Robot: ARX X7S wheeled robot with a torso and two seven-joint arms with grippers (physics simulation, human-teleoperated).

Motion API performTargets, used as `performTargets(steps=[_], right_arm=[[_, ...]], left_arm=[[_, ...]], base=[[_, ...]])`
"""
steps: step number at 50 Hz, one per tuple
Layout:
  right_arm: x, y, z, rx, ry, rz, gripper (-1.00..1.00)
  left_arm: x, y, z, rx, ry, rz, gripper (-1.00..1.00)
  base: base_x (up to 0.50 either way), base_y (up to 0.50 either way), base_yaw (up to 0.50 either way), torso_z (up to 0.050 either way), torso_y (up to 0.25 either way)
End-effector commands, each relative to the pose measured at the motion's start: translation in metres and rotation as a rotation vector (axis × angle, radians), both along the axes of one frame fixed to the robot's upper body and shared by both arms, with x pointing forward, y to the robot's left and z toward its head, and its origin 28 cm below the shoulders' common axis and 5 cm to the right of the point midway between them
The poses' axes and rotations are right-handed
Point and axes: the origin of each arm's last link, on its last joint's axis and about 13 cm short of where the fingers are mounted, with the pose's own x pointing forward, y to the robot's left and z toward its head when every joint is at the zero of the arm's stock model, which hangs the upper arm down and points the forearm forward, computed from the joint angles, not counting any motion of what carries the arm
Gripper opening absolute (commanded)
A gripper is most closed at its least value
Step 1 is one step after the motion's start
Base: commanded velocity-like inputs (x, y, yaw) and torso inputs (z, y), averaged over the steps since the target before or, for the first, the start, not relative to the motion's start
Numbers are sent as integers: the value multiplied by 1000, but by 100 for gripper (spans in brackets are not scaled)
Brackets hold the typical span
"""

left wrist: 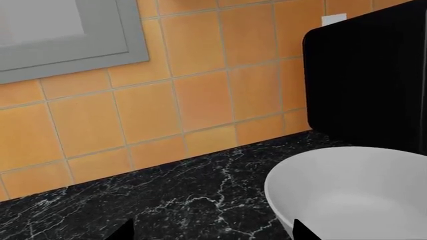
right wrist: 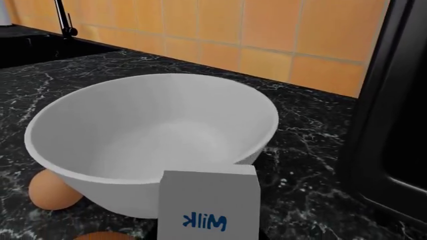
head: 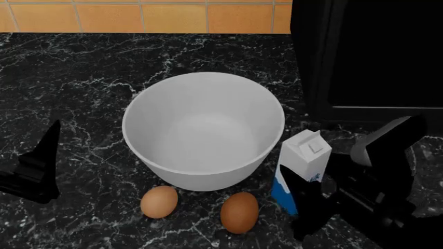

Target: Place the eggs and milk next to the bowl.

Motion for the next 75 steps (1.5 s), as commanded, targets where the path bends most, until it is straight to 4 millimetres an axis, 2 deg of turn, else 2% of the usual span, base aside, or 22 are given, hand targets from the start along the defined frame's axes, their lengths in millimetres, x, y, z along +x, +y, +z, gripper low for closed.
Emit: performTargets(steps=[1, 21, 47, 48, 67, 75], right_arm=[[4, 1, 4, 25, -45, 15, -100], [10, 1, -10, 34, -26, 22, -100], [14, 2, -16, 39, -14, 27, -100], [13, 2, -16, 31, -13, 26, 100], [11, 1, -14, 23, -14, 16, 100], [4, 0, -10, 15, -20, 16, 100]], left_arm=[[1, 0, 0, 7, 2, 0, 100], [0, 0, 0, 11, 6, 2, 100], [0, 0, 0, 16, 6, 4, 100], [1, 0, 0, 16, 6, 2, 100], [2, -1, 0, 19, 6, 0, 100], [2, -1, 0, 19, 3, -2, 100]], base=[[0, 0, 0, 0, 0], [0, 0, 0, 1, 2], [0, 0, 0, 0, 0], [0, 0, 0, 0, 0], [0, 0, 0, 0, 0], [0, 0, 0, 0, 0]])
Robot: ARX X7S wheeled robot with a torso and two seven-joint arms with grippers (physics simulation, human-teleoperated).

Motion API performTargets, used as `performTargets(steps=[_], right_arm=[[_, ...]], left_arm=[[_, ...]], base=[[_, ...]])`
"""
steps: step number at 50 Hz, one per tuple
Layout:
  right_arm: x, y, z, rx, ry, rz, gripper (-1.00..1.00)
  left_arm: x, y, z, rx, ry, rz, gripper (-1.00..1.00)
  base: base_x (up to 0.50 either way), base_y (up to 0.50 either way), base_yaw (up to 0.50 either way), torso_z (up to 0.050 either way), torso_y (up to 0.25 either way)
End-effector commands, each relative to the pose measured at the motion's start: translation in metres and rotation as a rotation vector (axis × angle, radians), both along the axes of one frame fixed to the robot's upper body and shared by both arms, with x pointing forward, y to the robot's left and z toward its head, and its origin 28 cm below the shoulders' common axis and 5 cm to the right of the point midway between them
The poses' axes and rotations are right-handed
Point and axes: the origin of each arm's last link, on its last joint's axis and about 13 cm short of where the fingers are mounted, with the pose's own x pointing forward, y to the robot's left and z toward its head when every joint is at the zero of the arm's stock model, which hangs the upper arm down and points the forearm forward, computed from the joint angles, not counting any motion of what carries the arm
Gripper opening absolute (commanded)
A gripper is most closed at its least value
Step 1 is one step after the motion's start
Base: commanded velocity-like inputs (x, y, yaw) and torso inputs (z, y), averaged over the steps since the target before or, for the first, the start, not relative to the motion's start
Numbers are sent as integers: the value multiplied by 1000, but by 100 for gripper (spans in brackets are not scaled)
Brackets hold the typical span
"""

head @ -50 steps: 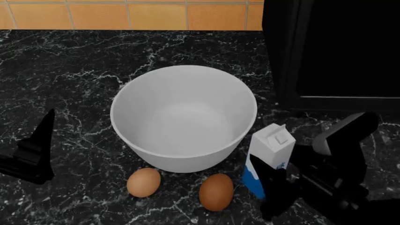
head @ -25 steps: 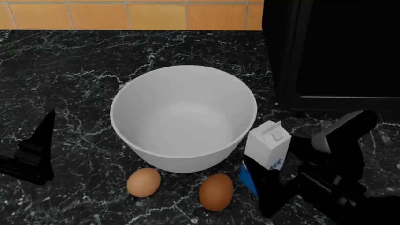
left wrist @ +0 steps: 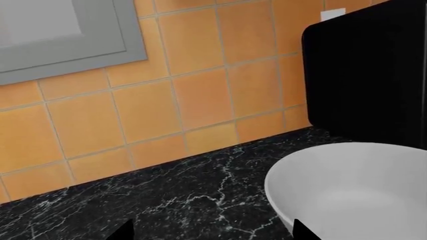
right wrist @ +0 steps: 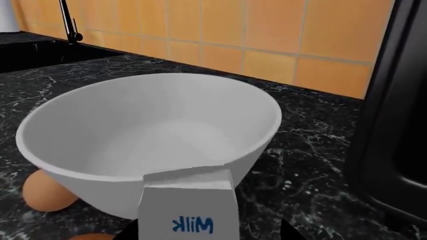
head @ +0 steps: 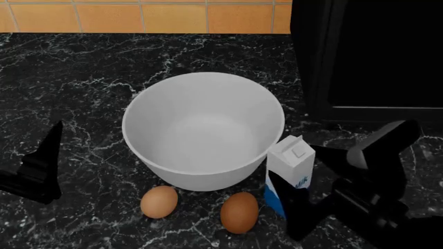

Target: Place the eggs and milk next to the bowl.

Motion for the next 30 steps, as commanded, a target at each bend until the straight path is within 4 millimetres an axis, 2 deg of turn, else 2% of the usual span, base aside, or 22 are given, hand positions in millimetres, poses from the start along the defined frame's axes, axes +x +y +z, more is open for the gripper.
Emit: performTargets(steps=[1, 19, 30], right_arm=[[-7, -1, 6, -8, -10, -3, 100], [-30, -5, 17, -24, -32, -16, 100], [-33, -6, 25, -22, -50, -23, 100]], left_arm=[[0, -1, 0, -1, -2, -4, 100], [1, -2, 3, -8, -16, -13, 100], [-3, 0, 4, -11, -21, -10, 100]], base=[[0, 0, 0, 0, 0], [0, 0, 0, 0, 0], [0, 0, 0, 0, 0]])
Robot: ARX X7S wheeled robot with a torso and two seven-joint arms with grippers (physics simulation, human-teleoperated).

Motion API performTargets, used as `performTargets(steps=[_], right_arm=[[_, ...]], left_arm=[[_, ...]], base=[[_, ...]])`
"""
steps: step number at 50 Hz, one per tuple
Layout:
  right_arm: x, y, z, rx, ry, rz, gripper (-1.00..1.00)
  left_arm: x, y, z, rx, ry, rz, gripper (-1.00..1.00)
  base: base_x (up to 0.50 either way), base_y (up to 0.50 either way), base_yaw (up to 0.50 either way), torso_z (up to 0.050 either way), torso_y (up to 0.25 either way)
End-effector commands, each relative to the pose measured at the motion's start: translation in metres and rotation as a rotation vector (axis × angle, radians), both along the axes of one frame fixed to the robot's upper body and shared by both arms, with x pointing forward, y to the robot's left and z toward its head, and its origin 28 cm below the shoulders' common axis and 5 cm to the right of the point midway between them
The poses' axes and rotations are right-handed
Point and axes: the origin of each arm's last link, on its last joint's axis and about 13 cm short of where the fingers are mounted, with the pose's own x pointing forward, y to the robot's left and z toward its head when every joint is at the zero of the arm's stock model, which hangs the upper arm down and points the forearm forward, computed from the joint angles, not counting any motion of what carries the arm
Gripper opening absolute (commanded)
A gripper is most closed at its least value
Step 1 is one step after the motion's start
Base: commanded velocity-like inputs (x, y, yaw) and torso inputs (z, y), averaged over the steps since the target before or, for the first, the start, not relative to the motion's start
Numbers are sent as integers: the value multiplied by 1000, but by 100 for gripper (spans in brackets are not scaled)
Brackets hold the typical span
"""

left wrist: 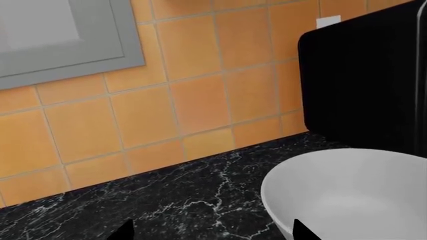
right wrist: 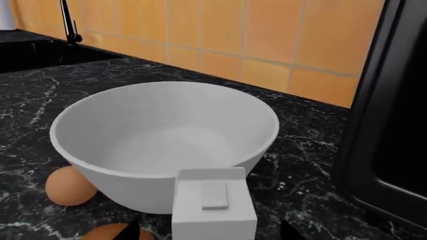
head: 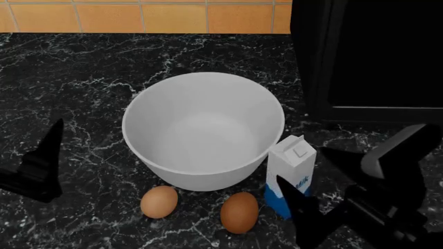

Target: Place the eggs and milk next to the bowl.

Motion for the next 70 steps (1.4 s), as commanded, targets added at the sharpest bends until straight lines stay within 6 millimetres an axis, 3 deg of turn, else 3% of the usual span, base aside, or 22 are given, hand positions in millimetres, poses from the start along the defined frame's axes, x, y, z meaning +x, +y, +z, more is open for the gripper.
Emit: performTargets(steps=[1, 20, 40, 48, 55, 63, 70], right_arm=[[-7, -1, 9, -3, -19, -6, 100], [-27, -10, 30, -1, -70, -63, 100], [-58, -14, 79, 20, -235, -168, 100], [-73, -17, 89, 18, -295, -270, 100], [-93, -21, 113, 13, -402, -462, 100], [-115, -23, 134, 20, -479, -626, 100], [-130, -29, 142, 35, -513, -720, 100]], left_arm=[[-3, 2, 1, -4, -8, 3, 100], [-7, 5, 8, -13, -30, 6, 100], [-20, 14, 24, -33, -98, 44, 100], [-29, 20, 26, -47, -125, 69, 100], [-34, 28, 30, -67, -173, 101, 100], [-46, 21, 43, -78, -220, 114, 100], [-50, 32, 42, -88, -250, 147, 100]], base=[[0, 0, 0, 0, 0], [0, 0, 0, 0, 0], [0, 0, 0, 0, 0], [0, 0, 0, 0, 0], [0, 0, 0, 0, 0], [0, 0, 0, 0, 0], [0, 0, 0, 0, 0]])
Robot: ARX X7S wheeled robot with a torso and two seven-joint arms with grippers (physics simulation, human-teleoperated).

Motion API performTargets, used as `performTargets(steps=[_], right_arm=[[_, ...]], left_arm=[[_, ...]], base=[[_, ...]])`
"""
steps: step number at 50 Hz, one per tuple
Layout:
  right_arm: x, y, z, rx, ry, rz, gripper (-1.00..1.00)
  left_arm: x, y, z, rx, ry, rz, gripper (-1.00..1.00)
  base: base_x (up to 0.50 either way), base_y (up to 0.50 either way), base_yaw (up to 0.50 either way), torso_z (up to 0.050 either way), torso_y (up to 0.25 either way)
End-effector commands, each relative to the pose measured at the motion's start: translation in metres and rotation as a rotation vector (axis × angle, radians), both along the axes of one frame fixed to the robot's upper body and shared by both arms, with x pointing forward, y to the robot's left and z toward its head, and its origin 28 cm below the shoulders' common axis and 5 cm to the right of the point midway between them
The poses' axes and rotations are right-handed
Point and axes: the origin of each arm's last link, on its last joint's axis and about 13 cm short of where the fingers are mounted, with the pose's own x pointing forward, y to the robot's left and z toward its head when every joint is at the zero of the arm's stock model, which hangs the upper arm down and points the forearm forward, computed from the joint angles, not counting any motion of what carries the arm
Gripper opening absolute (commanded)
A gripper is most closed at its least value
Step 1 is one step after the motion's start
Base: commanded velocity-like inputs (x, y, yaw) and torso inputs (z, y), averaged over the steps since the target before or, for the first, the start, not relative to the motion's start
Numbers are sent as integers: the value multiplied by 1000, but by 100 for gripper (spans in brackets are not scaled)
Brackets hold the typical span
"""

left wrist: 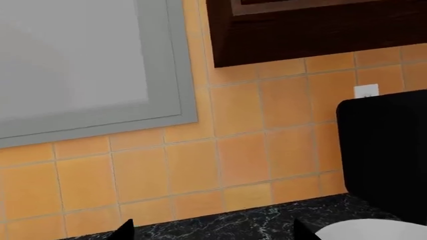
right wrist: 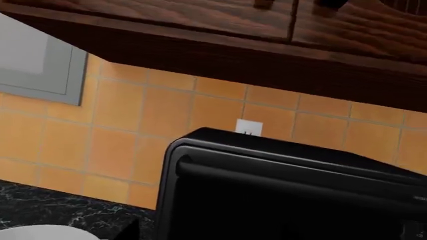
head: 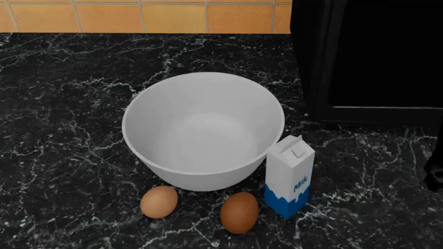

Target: Place the eggs and milk next to the bowl.

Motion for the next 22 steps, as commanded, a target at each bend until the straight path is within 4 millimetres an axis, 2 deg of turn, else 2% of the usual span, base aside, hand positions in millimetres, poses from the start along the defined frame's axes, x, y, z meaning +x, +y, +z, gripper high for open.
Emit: performTargets(steps=[1, 8, 19, 22], right_arm=[[-28, -5, 18, 25, -87, -165, 100], [-41, -7, 18, 29, -98, -214, 100], [-76, -15, 11, 57, -108, -322, 100], [-80, -16, 9, 64, -109, -335, 100]], left_arm=[[-11, 11, 5, -15, -57, 46, 100], [-18, 22, 4, -25, -77, 86, 100], [-41, 38, 6, -36, -101, 175, 100], [-46, 41, 6, -38, -103, 190, 100]], base=[[0, 0, 0, 0, 0], [0, 0, 0, 0, 0], [0, 0, 0, 0, 0], [0, 0, 0, 0, 0]])
